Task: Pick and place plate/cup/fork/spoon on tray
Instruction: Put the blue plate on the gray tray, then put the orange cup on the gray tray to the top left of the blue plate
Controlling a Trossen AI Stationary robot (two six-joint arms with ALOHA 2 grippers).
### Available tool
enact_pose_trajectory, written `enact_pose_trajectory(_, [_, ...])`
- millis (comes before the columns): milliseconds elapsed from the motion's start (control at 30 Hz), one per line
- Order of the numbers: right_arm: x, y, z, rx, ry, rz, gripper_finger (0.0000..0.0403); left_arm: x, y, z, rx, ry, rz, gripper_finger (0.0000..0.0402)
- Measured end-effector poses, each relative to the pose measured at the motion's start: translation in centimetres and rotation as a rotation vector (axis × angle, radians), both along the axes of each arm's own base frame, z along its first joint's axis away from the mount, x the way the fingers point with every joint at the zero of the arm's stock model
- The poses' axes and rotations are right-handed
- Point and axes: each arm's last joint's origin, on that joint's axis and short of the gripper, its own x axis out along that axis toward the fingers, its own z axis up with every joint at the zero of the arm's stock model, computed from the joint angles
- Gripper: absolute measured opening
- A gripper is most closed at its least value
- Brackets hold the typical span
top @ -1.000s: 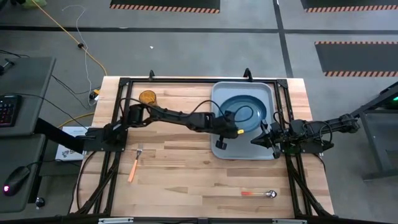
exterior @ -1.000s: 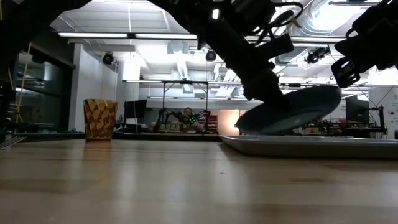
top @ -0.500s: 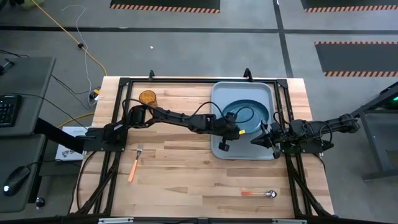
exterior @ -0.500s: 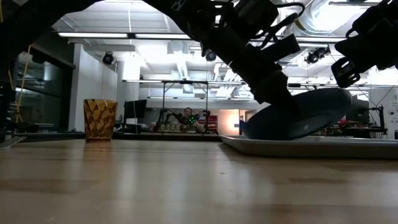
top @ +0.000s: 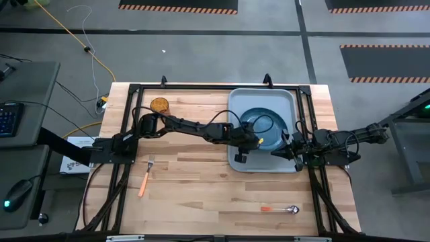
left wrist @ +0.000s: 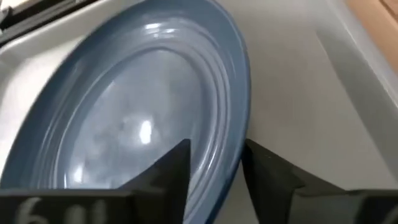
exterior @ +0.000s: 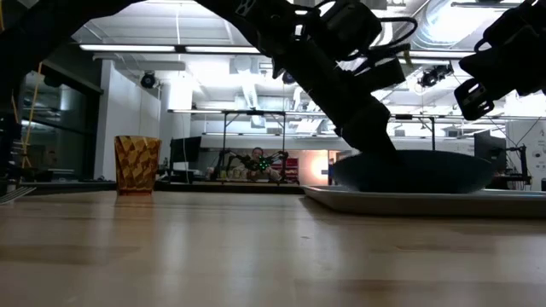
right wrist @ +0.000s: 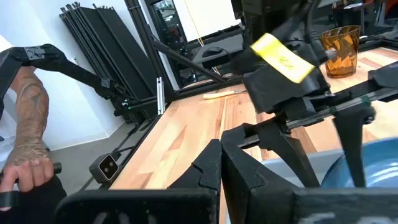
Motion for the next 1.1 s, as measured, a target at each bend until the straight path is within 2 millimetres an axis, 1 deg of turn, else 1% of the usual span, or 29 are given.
enact_pose_trajectory(133, [0.0,0.0,0.0,0.0,0.0,0.0,0.0,0.0,0.0,0.3,-0.024,-0.008,0.023,0.0181])
enact_pose_trajectory(233, [0.0,0.0,0.0,0.0,-0.001,0.0,0.0,-0.3,0.0,0.7,-0.046,0.005,0.028,0.0198])
enact_pose_trajectory(400, [0.0,0.0,0.0,0.0,0.0,0.0,0.0,-0.6,-0.1,1.8,-0.051,0.0,0.027,0.0208])
enact_pose_trajectory(533, [0.0,0.0,0.0,0.0,-0.001,0.0,0.0,-1.6,0.2,3.1,-0.073,0.046,0.052,0.0209])
enact_pose_trajectory(667, [0.0,0.0,0.0,0.0,0.0,0.0,0.0,-3.6,0.8,5.7,-0.124,0.128,0.088,0.0209])
enact_pose_trajectory(733, [0.0,0.0,0.0,0.0,0.0,0.0,0.0,-5.0,1.7,7.5,-0.22,0.163,0.104,0.0209])
enact_pose_trajectory(833, [0.0,0.0,0.0,0.0,0.0,0.0,0.0,-7.0,3.7,10.6,-0.408,0.133,0.149,0.0209])
enact_pose_trajectory(900, [0.0,0.0,0.0,0.0,-0.003,0.0,0.0,-8.5,5.1,12.5,-0.511,0.057,0.188,0.0209])
enact_pose_trajectory(967, [0.0,0.0,0.0,-0.001,0.002,0.0,0.0,-10.2,6.1,13.9,-0.583,-0.032,0.235,0.0209])
enact_pose_trajectory(1033, [0.0,0.0,-0.1,-0.002,0.007,-0.001,0.0,-12.1,6.6,15.0,-0.628,-0.155,0.268,0.0209])
enact_pose_trajectory(1100, [0.1,0.0,-0.1,-0.003,0.012,-0.001,0.0,-14.3,6.5,15.8,-0.67,-0.282,0.275,0.0209])
